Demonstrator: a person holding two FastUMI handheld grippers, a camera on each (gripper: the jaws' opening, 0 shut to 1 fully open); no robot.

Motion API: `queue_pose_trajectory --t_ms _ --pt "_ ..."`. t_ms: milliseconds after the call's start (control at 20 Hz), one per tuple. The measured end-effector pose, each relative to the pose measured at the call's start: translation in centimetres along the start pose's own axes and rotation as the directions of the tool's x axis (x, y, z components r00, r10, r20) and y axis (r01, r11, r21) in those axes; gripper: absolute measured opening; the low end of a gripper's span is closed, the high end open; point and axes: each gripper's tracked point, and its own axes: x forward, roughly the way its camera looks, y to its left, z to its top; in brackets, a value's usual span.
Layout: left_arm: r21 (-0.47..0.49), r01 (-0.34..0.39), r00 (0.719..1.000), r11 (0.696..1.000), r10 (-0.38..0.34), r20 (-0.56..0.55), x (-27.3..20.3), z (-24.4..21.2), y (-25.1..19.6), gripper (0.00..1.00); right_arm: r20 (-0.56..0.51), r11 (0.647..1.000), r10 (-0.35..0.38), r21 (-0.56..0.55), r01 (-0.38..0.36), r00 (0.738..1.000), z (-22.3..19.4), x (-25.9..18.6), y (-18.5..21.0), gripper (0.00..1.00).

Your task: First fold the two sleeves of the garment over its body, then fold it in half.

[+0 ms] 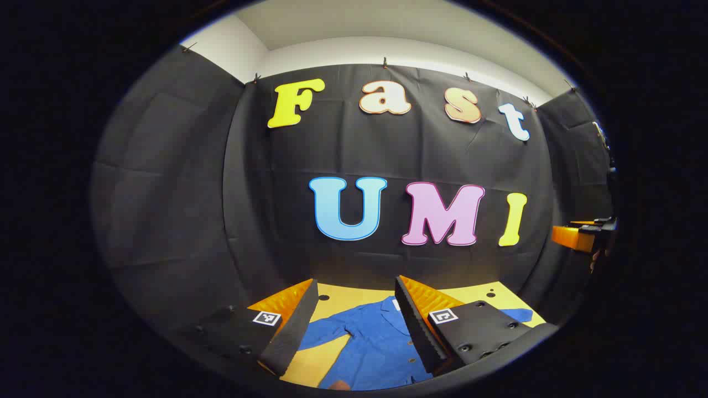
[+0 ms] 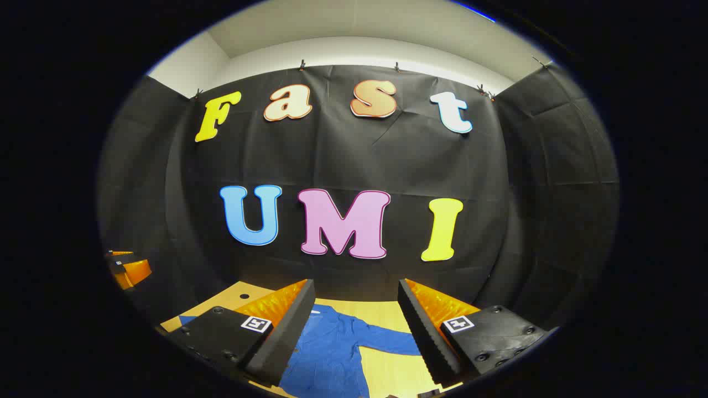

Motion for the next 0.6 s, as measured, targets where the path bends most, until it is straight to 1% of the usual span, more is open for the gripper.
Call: queue_pose_trajectory --t_ms 100,150,200,250,300,350,400,500,550,600 --pt "0.009 -0.012 1.000 1.000 0.012 -0.011 -0.1 -0.1 0.2 0.80 -0.001 1.000 0.017 -0.005 -0.017 1.000 0.0 -0.2 0.6 0.96" --pt "0.024 -0.025 1.000 0.999 0.025 -0.004 -0.3 0.1 0.2 0.79 -0.001 1.000 0.023 -0.009 -0.023 1.000 -0.1 -0.2 0.9 0.92" --pt "0.040 -0.027 1.000 0.999 0.027 0.006 -0.4 0.4 0.1 0.80 0.003 1.000 0.027 -0.012 -0.027 1.000 0.0 -0.3 1.1 0.96" --pt "0.052 -0.027 1.000 0.998 0.026 0.015 -0.3 0.5 0.1 0.79 0.004 0.999 0.032 -0.015 -0.032 0.999 0.1 -0.3 1.4 0.96" --pt "0.059 -0.025 1.000 0.998 0.024 0.020 -0.3 0.7 0.1 0.80 0.006 0.999 0.039 -0.021 -0.039 0.999 0.1 -0.3 1.7 0.92" --pt "0.063 -0.019 1.000 0.998 0.018 0.020 -0.3 0.7 0.1 0.80 0.004 0.999 0.045 -0.028 -0.045 0.999 0.0 -0.3 1.8 0.92" --pt "0.063 -0.017 1.000 0.998 0.016 0.022 -0.4 0.8 0.1 0.80 0.000 0.998 0.049 -0.037 -0.049 0.999 0.0 -0.3 1.9 0.96" --pt "0.058 -0.018 0.999 0.998 0.016 0.034 -0.6 1.1 0.2 0.80 -0.006 0.998 0.048 -0.040 -0.049 0.999 -0.1 -0.1 1.8 0.96" --pt "0.057 -0.018 0.999 0.998 0.016 0.039 -0.4 1.2 0.2 0.80 -0.007 0.998 0.049 -0.036 -0.050 0.999 -0.2 -0.1 1.7 0.92" --pt "0.056 -0.015 0.999 0.998 0.013 0.037 -0.2 1.3 -0.2 0.80 -0.009 0.998 0.046 -0.033 -0.047 0.999 -0.2 0.1 1.6 0.96"
